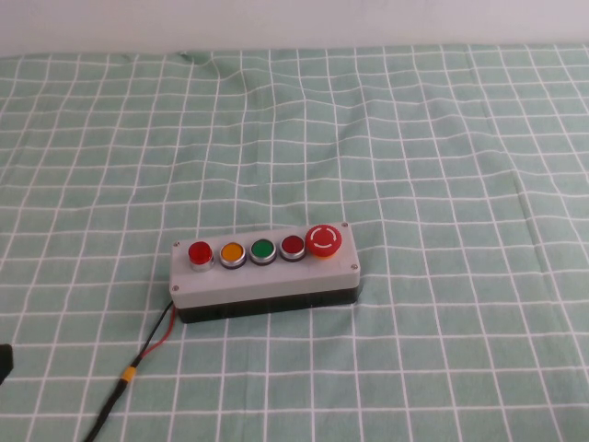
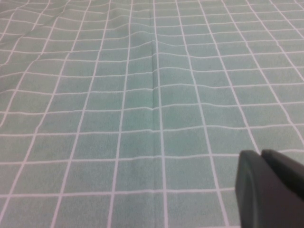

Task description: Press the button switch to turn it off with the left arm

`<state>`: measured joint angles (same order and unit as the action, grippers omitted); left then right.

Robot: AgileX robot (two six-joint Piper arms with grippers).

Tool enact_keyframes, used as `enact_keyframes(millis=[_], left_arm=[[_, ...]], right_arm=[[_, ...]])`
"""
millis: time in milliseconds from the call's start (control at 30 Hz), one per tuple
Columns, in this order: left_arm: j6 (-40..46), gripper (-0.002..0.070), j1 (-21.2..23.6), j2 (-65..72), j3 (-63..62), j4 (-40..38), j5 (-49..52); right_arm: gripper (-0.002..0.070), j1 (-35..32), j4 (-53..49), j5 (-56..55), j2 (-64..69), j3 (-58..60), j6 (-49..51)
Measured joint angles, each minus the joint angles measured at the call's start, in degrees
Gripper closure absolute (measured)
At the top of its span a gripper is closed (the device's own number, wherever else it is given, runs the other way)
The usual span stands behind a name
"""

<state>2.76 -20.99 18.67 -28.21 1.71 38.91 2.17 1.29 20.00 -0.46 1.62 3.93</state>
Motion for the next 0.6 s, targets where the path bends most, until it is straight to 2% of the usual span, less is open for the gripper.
enact_keyframes(millis=[133,333,467,600], left_arm=[[2.1,0.0677,2.5,0.0,0.8,1.7,-1.7],[1.9,0.0677,8.0,-1.0,6.5,1.9,-13.0],[1.9,0.0677,8.5,-5.4,13.3,1.9,-19.1],[1.6,0.0677,8.5,-10.8,19.7,1.5,-20.9]], right_arm=[[0.0694,0.0,0.0,0.0,0.0,0.0,0.0],[0.0694,0.0,0.0,0.0,0.0,0.0,0.0],[0.0694,0.0,0.0,0.0,0.0,0.0,0.0],[0.0694,0.0,0.0,0.0,0.0,0.0,0.0]])
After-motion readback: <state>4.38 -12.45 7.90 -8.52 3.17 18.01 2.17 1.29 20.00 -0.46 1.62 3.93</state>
